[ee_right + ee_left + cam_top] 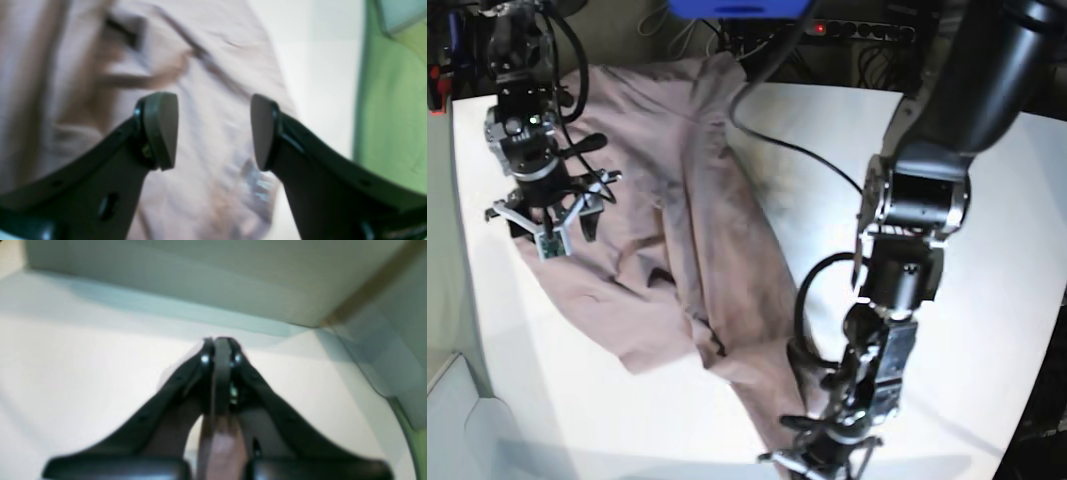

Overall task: Layout the t-shirt on the table in an organized manner, then fold the t-shirt properly
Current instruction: 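Grasp the bunched shirt fabric with the left gripper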

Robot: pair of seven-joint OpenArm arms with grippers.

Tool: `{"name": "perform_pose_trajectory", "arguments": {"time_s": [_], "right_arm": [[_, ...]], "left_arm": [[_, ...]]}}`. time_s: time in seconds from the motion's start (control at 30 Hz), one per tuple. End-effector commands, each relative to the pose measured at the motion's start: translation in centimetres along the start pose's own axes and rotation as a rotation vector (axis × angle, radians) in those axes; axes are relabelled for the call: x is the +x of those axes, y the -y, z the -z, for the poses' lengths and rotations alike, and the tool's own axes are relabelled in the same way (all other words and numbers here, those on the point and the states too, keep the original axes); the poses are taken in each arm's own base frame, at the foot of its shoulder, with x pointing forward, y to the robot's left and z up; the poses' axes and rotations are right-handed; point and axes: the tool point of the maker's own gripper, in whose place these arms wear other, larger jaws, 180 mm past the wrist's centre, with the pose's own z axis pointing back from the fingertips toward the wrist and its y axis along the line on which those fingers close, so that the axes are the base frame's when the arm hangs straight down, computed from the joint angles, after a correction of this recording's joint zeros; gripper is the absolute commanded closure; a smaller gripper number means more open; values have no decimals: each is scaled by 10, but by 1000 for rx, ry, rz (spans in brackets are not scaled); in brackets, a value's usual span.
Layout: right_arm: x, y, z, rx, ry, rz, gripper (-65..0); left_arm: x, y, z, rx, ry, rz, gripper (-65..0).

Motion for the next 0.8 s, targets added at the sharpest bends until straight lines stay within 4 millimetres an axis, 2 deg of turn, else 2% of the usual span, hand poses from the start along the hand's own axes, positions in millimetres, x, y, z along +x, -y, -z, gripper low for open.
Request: {"name": "perform_pose_trajectory", "arguments": {"time_s": [0.0,0.1,0.17,0.37,0.47,0.53,0.63,0.7,0.77], "right_arm": [[15,6,-4,-15,57,3,-346],[5,10,-8,-27,32,8,-345],[3,11,-8,-29,28,11,-345],[-6,1,-10,-13,9,28,-345],[-6,-3,-10,-5,8,40,-345],[-6,-5,-10,-4,9,54,-345],[-4,-8,-12,3,16,51,-345],[-5,-19,-13,31,11,45,-345],[-4,-27,-13,52,13,40,-345]], "left_arm": [[30,13,5,-30,62,27,-9],[15,11,10,-23,52,69,-19],[3,6,10,-14,42,82,-69],[-33,-8,5,15,1,69,-381],[-32,-5,4,7,15,69,-520],[-30,-4,4,4,22,66,-587],[-42,-7,1,10,5,55,-637],[-55,-10,-2,13,-27,52,-647],[-65,-23,-8,28,-74,64,-646]]}}
